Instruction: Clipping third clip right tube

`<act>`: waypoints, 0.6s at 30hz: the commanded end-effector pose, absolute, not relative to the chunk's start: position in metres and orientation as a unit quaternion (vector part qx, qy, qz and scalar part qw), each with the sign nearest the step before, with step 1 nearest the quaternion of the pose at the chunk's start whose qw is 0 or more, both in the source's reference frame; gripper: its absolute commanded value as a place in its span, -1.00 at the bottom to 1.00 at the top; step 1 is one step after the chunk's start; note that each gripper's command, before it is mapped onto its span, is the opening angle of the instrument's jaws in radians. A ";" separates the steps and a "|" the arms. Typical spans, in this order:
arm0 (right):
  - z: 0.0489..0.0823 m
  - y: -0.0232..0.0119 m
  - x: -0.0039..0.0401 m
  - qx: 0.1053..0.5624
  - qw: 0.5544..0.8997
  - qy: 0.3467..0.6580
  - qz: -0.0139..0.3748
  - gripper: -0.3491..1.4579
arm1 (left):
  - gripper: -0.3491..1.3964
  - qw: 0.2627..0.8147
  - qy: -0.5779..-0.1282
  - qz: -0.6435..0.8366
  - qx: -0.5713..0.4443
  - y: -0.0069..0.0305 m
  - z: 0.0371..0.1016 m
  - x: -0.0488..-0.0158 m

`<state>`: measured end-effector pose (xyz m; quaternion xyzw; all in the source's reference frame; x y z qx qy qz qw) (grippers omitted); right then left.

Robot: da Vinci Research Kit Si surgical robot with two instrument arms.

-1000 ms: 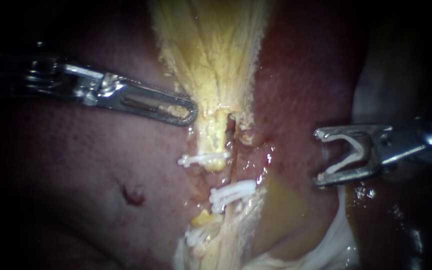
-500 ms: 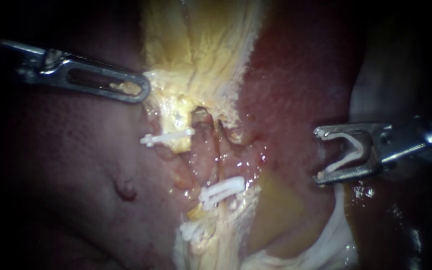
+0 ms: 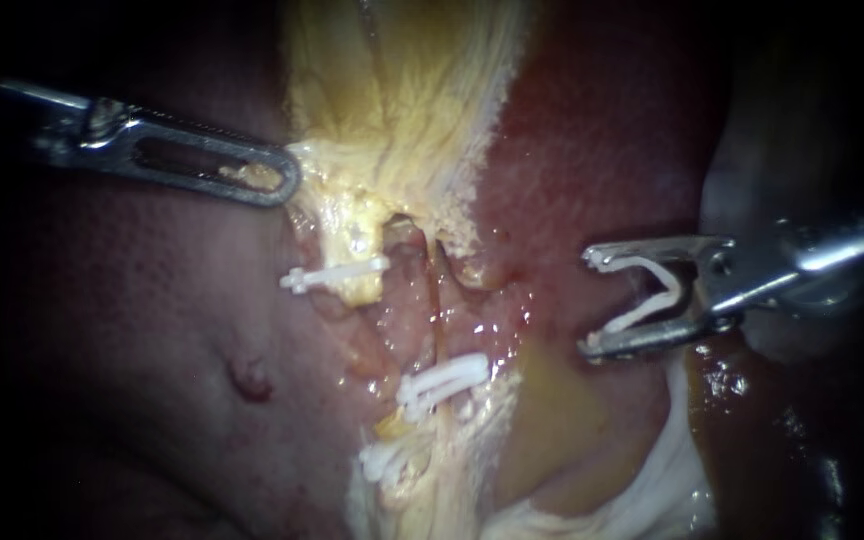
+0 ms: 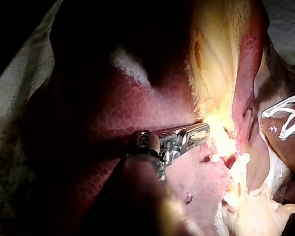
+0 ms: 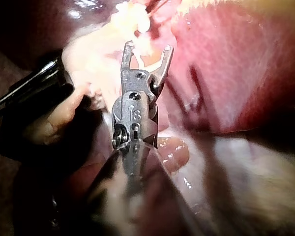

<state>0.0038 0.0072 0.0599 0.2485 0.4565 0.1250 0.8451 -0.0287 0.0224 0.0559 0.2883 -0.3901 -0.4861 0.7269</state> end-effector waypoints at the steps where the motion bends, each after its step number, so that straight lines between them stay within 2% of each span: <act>1: 0.0602 0.0073 0.0041 0.253 0.841 0.460 0.130 -0.06 | -1.00 0.727 -0.390 -0.486 0.288 0.0224 0.0559 -0.0287; 18: 0.0649 0.0086 0.0100 0.330 0.777 0.497 0.203 -0.07 | -1.00 0.727 -0.390 -0.486 0.287 0.0222 0.0560 -0.0287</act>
